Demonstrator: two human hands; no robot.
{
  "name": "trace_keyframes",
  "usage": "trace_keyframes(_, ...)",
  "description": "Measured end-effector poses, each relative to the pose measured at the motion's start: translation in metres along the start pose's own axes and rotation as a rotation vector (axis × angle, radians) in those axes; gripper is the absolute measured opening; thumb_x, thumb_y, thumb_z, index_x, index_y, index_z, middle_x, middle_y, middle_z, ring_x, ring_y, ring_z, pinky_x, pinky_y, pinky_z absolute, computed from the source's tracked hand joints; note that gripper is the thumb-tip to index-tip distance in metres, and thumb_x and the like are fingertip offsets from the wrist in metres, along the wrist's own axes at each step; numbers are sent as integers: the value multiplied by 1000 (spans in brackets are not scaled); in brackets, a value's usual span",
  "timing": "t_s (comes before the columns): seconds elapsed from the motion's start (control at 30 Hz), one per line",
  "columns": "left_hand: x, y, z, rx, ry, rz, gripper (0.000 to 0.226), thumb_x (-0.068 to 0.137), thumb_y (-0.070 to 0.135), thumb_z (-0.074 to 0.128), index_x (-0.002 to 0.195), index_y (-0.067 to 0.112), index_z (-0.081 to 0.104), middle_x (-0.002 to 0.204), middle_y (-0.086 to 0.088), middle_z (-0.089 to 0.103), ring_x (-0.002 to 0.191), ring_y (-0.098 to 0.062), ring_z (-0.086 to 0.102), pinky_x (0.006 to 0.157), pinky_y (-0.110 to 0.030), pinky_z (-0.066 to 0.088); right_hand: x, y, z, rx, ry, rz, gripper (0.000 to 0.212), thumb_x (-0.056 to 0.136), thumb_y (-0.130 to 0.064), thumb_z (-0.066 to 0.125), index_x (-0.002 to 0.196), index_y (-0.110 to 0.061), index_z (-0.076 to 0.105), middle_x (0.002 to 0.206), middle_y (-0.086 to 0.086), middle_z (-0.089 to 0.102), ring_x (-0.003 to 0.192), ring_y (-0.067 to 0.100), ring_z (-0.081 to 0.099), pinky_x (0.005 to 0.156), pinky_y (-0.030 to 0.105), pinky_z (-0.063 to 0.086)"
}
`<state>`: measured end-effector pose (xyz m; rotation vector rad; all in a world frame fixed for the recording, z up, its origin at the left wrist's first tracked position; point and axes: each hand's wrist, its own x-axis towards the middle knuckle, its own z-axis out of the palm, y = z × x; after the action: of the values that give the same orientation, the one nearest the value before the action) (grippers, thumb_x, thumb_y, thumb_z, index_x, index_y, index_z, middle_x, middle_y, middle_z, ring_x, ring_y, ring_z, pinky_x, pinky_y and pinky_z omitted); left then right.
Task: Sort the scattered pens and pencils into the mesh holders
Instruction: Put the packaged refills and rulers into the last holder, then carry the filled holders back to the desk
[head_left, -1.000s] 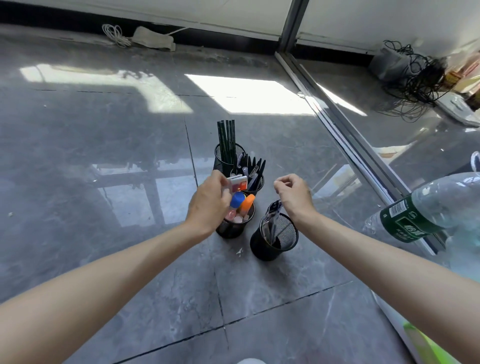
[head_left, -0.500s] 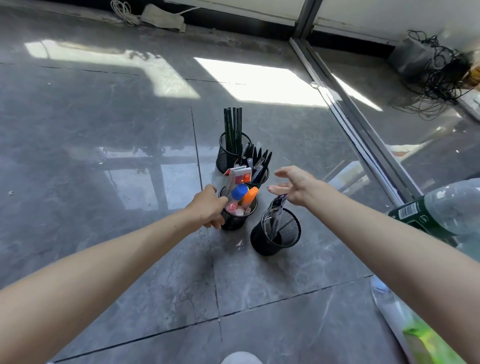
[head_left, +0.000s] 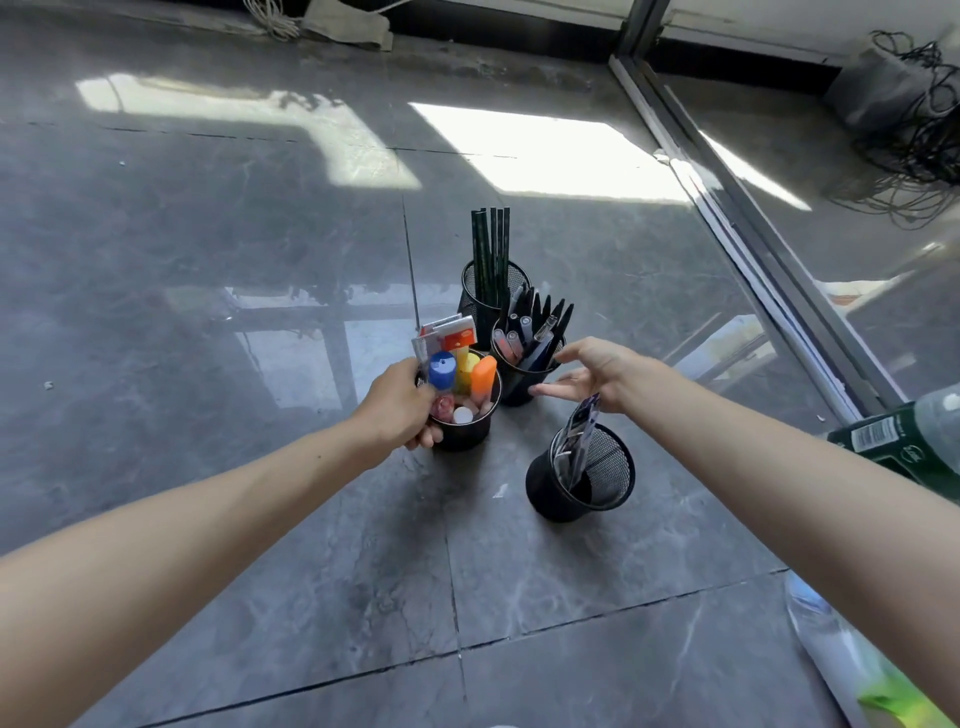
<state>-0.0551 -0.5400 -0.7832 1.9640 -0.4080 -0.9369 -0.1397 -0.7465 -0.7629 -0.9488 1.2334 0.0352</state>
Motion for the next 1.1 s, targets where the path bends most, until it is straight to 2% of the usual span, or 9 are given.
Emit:
trace_keyframes(0.13,4,2,-10,9,4,-2,16,94,12,36,104,5,48,57,-14,60,31,-12,48,35,-19,31,5,2,7,-97,33,9,47,85,10,41,130,1,35,143,32,33,95,53,62,49,38,58)
trace_keyframes(0.23,5,2,-16,19,6,3,17,95,14,37,104,5,48,57,-15,61,32,-12,50,35,-19,33,-8,2,21,-74,10,-64,32,90,16,28,111,5,50,121,14,55,96,39,64,43,32,55)
trace_keyframes(0.37,10,0,-27,27,31,2,18,96,15,37,105,3,49,58,-17,61,31,-11,50,33,-18,34,-21,3,38,27,-52,-148,40,92,21,21,106,-1,52,93,8,61,48,23,67,33,34,50)
trace_keyframes(0.53,17,-4,-50,33,83,7,16,96,13,37,102,3,48,56,-15,60,31,-12,50,33,-19,35,-29,3,50,-94,-31,-122,42,87,26,26,97,2,59,80,11,65,56,21,67,51,40,58)
trace_keyframes(0.63,18,-8,-65,35,102,15,14,94,8,36,100,4,47,64,-22,63,33,-16,52,33,-21,37,-32,0,58,-83,-21,-105,46,87,26,22,94,0,59,72,8,68,50,18,68,45,38,57)
trace_keyframes(0.73,17,-14,-83,18,122,-17,10,94,8,37,97,6,46,64,-21,62,35,-20,55,33,-23,38,-30,-6,76,-89,38,-55,48,88,24,20,116,3,53,89,9,61,72,28,66,49,37,58)
trace_keyframes(0.83,0,-7,-100,-3,143,-54,8,93,8,39,91,9,47,59,-14,61,38,-25,58,34,-24,41,-33,-17,99,-54,104,0,47,93,19,18,124,4,50,92,16,55,97,37,49,52,41,56)
trace_keyframes(0.97,-32,11,-124,-86,201,-123,16,91,5,34,88,12,49,59,-12,60,40,-26,60,38,-27,46,-55,-30,125,-37,146,-25,53,95,14,15,130,-3,51,124,18,59,81,37,55,45,47,54)
trace_keyframes(1.1,-67,45,-147,-184,286,-236,20,93,7,28,106,6,43,74,-17,62,42,-24,62,43,-32,50,-100,-34,137,-13,112,-16,52,92,18,22,130,-5,49,121,17,60,78,36,61,42,42,55)
